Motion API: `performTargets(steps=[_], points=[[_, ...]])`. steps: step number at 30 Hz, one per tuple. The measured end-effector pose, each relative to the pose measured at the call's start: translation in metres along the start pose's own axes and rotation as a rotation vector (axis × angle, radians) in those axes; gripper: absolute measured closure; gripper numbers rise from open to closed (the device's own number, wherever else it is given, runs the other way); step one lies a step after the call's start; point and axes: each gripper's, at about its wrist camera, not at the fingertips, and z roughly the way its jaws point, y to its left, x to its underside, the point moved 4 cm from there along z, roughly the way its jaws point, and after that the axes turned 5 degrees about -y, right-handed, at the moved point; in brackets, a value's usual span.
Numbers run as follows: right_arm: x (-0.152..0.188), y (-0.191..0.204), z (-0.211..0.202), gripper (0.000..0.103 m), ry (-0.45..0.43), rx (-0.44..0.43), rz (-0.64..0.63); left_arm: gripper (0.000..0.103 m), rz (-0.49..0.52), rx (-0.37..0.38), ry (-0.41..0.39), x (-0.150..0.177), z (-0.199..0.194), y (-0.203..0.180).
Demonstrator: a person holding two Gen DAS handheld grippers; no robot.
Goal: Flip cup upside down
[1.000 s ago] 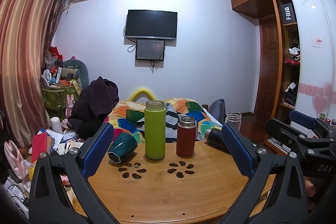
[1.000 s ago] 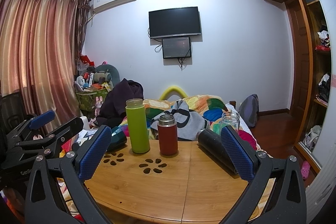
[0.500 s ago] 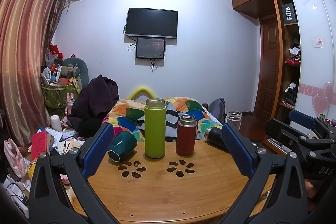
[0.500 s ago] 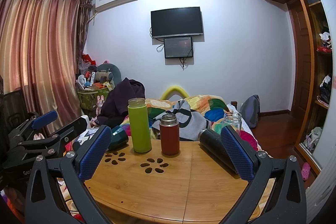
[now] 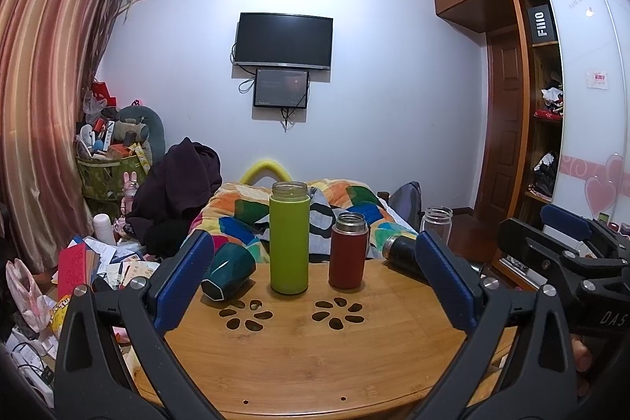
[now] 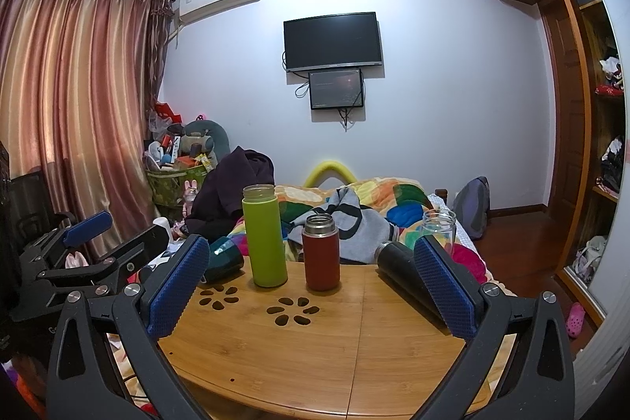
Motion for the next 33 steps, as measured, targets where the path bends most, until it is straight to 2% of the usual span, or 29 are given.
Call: performTargets(steps=[12, 18, 22, 26, 29, 33], points=[[0.001, 0.002, 0.001, 0.0, 0.005, -0.01, 0.004, 0.0, -0.004, -0.003, 0.024, 0.0, 0.009, -0.001], [0.003, -0.004, 0.012, 0.0, 0.015, -0.01, 0.001, 0.0, 0.0, 0.001, 0.059, 0.001, 0.029, 0.001], [0.007, -0.018, 0.026, 0.0, 0.043, 0.004, 0.009, 0.0, 0.0, 0.031, 0.131, 0.004, 0.073, 0.007], [0.019, -0.034, 0.038, 0.0, 0.082, 0.025, 0.038, 0.0, 0.02, 0.052, 0.264, 0.02, 0.143, 0.012], [0.027, -0.05, 0.045, 0.0, 0.11, 0.039, 0.069, 0.0, 0.006, 0.019, 0.371, 0.037, 0.201, 0.022], [0.037, -0.071, 0.051, 0.0, 0.134, 0.061, 0.093, 0.001, -0.053, -0.015, 0.438, 0.054, 0.248, 0.038]])
